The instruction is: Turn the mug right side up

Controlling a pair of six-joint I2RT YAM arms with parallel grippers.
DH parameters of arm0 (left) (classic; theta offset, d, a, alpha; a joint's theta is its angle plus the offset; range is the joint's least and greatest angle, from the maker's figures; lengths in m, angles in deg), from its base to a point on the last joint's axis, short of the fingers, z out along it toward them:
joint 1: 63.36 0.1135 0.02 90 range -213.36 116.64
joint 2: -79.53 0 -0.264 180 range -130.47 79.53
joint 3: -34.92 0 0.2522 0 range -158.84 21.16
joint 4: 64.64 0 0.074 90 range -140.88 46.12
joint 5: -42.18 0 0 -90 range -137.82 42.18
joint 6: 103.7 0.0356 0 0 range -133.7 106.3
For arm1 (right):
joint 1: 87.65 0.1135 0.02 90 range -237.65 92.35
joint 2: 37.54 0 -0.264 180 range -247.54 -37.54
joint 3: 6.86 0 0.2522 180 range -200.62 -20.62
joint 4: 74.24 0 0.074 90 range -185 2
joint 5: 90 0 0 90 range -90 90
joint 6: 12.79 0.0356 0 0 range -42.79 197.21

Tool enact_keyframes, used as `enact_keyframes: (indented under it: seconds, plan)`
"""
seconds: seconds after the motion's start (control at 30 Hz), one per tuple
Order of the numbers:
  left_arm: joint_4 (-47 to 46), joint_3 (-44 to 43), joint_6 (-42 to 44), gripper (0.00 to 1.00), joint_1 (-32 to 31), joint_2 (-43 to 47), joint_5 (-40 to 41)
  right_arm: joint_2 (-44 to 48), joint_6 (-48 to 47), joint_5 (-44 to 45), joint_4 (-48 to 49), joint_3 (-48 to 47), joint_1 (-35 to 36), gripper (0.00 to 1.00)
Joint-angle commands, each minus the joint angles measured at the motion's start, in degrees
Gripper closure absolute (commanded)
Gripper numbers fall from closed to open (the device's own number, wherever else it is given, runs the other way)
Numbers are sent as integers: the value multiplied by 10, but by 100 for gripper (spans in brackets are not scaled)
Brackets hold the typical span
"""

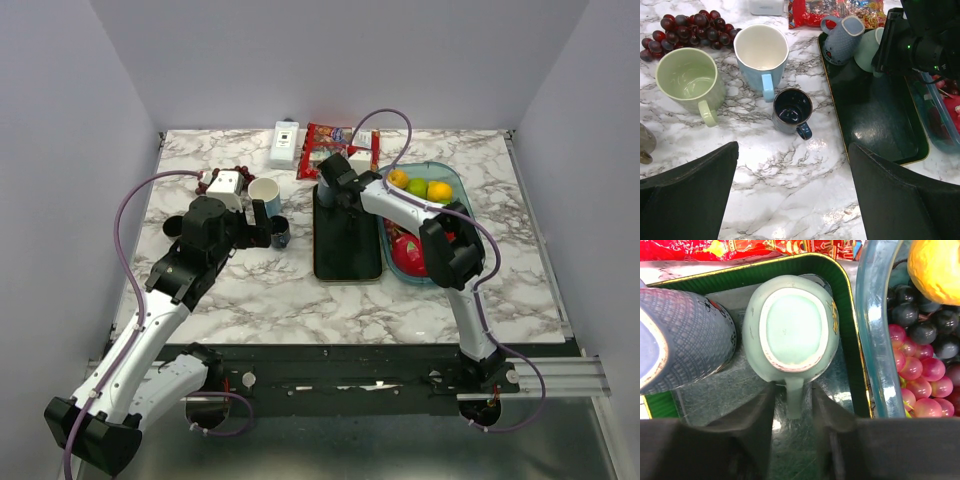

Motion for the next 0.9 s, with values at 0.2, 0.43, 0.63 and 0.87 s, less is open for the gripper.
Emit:
enact_keyframes:
  seconds: [0.2, 0.43, 0.63, 0.87]
  plan:
    - [-14, 6, 8, 1, 6, 7, -24, -14, -14, 11, 14, -8, -6, 99]
    - [-16, 8, 3, 1, 7, 10, -45, 58, -1, -2, 33, 55, -6, 99]
    - [-29, 12, -6, 1, 7, 16, -89, 206, 4, -71, 72, 170, -4, 100]
    - [-47, 10, -29, 1, 7, 16, -149, 412, 12, -222, 143, 311, -5, 99]
